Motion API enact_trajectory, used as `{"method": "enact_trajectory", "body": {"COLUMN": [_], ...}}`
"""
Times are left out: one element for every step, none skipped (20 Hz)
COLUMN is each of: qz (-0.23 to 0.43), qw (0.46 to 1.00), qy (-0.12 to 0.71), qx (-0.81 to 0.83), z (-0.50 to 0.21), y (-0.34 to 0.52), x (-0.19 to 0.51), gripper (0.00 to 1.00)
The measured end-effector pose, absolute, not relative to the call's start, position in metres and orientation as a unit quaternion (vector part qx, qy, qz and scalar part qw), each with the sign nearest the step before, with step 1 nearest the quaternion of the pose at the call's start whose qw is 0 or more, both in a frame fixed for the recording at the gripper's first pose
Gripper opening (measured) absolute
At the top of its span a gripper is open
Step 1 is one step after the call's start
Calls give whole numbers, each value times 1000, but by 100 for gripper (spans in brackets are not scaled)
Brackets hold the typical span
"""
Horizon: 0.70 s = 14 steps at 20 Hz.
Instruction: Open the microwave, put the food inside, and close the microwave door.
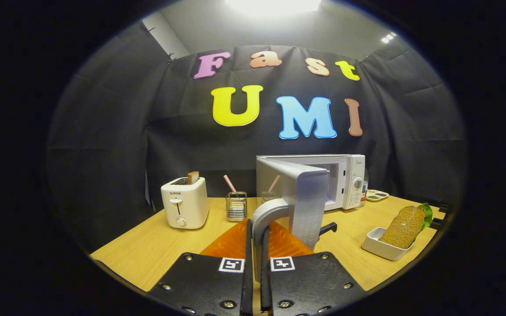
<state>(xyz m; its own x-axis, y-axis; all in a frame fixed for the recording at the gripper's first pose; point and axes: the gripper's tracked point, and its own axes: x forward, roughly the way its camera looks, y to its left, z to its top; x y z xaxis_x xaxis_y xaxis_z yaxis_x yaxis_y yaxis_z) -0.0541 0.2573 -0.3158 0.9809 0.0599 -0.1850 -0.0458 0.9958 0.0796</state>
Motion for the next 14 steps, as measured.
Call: {"method": "enact_trajectory", "body": {"qz": [32,51,60,71,89,105,120,133,145,158,167,172,178,183], "qw": [993,992,991,989,988,987,986,986,985,984,983,983,982,981], "qy": [104,110,114,120,118,111,98,86,74,66,62,59,56,55], "qx": [38,44,41,43,50,55,59,61,60,54,47,41,37,36], "z": [-318,-321,-319,-320,-316,-310,-301,-295,-288,-287,-286,-287,-287,-288], "y": [258,264,266,267,268,272,271,269,267,266,261,253,246,239], "x": [-58,-59,-67,-72,-82,-88,-96,-103,-108,-109,-113,-116,-118,-120], "gripper": [8,10,27,42,52,54,61,64,74,82,93,94,97,97]}}
